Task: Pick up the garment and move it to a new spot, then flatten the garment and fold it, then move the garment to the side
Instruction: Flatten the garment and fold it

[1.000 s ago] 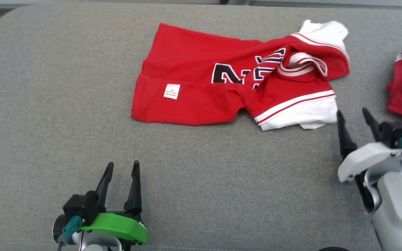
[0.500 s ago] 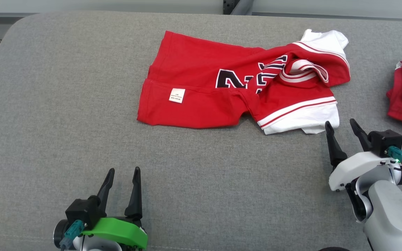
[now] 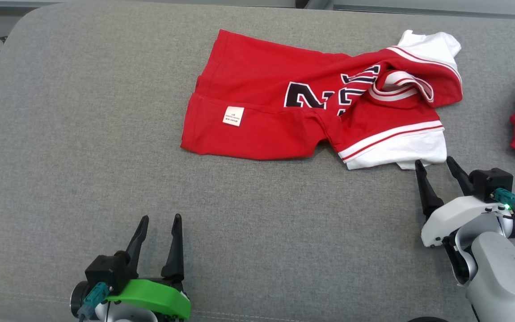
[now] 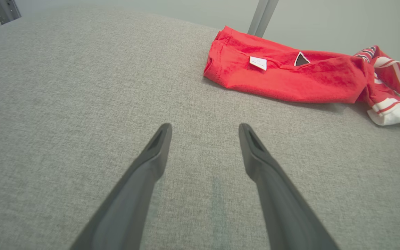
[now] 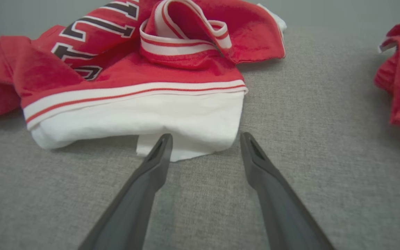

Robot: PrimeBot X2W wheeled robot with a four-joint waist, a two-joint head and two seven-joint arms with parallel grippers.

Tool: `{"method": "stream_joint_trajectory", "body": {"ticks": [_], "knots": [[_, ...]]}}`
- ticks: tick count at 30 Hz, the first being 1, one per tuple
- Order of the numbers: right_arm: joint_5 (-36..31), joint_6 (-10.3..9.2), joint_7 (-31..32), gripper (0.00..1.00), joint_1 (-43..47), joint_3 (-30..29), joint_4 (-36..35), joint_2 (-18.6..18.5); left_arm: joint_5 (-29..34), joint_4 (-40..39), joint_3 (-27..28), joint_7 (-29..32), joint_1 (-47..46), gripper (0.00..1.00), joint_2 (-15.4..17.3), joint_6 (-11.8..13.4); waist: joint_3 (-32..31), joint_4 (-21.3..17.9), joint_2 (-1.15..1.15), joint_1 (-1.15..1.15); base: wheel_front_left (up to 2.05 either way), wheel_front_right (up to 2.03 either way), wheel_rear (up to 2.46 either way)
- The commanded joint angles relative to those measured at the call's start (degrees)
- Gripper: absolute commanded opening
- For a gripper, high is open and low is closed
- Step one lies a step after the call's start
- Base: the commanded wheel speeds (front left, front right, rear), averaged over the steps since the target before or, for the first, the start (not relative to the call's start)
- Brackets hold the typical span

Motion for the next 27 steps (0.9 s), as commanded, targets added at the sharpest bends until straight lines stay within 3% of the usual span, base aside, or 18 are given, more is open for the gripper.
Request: {"method": "stream_joint_trajectory", "body": {"ticks": [1, 4, 5, 6, 7, 19, 27], "knots": [[-0.4, -0.09, -0.1, 1.00, -0.7, 0.3, 0.7, -0.3, -0.2, 0.0, 0.0, 0.0, -0.8, 1.00, 0.2, 0.3, 0.2, 0.3, 0.00, 0.00, 0.00, 0.00, 0.00], [-0.4, -0.09, -0.1, 0.98, -1.9, 1.1, 2.6, -0.3, -0.4, 0.3, -0.2, 0.0, -0.9, 1.00, 0.2, 0.4, 0.5, 0.8, 0.00, 0.00, 0.00, 0.00, 0.00], [-0.2, -0.09, -0.1, 0.59, -2.4, 1.2, 2.9, -0.1, -0.4, 0.4, -0.2, 0.0, -0.9, 1.00, 0.2, 0.4, 0.6, 0.9, 0.00, 0.00, 0.00, 0.00, 0.00], [-0.2, -0.09, -0.1, 0.33, -2.7, 1.4, 3.0, -0.1, -0.4, 0.4, -0.2, 0.0, -1.0, 1.00, 0.2, 0.4, 0.7, 1.0, 0.00, 0.00, 0.00, 0.00, 0.00], [0.0, -0.09, -0.1, 0.00, -2.8, 1.6, 3.0, 0.1, -0.5, 0.4, -0.1, 0.0, -1.2, 1.00, 0.2, 0.5, 0.9, 1.1, 0.00, 0.00, 0.00, 0.00, 0.00], [4.6, -0.09, -0.1, 0.00, -0.2, 4.0, 0.4, 0.3, 0.8, 2.3, 1.0, 0.0, 0.4, 1.00, 0.2, -0.3, -3.3, -1.9, 0.00, 0.00, 0.00, 0.00, 0.00], [13.8, -0.08, -0.2, 0.00, 4.9, 7.5, -5.9, -1.6, 1.7, 3.0, 1.9, 0.0, 3.3, 1.00, 0.2, -1.1, -9.5, -5.1, 0.00, 0.00, 0.00, 0.00, 0.00]]}}
